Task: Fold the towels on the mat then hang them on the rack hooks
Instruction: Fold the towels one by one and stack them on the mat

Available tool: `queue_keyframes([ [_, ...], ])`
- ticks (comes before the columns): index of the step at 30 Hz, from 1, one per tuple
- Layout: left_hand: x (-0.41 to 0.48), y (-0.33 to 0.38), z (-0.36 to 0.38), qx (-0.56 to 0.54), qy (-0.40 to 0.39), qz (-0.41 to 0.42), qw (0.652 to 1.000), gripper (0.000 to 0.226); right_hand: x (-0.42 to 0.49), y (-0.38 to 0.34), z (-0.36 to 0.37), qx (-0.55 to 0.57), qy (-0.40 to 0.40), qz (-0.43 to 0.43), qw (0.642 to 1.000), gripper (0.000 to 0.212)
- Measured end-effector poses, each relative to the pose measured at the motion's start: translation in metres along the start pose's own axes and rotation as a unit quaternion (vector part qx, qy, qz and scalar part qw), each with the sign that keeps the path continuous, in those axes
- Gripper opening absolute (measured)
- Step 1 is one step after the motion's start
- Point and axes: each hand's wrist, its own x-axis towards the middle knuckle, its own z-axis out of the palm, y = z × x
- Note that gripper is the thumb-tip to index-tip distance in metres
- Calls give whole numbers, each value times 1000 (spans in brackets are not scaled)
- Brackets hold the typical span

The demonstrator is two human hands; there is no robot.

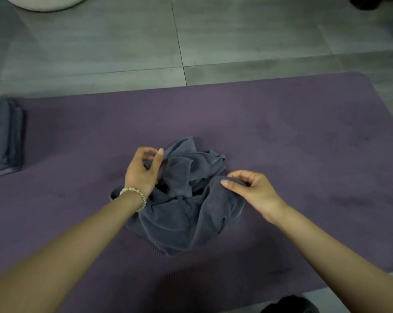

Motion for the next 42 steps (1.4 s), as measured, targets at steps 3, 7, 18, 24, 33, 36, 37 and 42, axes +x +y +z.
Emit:
queue_keyframes([
  [3, -4, 4, 2, 29, -90, 43, 995, 32, 11, -10, 8, 6, 6, -21, 1000, 6],
  [7, -6, 3, 19, 211, -157, 32, 964, 50, 28, -10, 25, -25, 10, -10, 1000, 9],
  [18, 11, 14, 15, 99, -111, 60, 987, 47, 15, -10, 24, 102, -24, 68, 992, 11],
  [24, 8, 25, 0, 109, -159, 72, 979, 32, 15, -51, 11, -1, -94, -48, 994, 9],
  [33, 7, 16, 10, 348, -203, 126, 906, 38, 33, -9, 28, -20, -15, -13, 1000, 14],
  [36, 9, 9, 1, 353, -229, 145, 896, 37, 32, -8, 23, 3, 7, 14, 1000, 12],
  [37, 9, 7, -2, 357, -223, 149, 895, 36, 30, -7, 21, 16, 5, 31, 999, 11],
  [42, 12, 6, -10, 331, -153, 139, 921, 34, 19, -6, 13, 69, 14, 60, 996, 14],
])
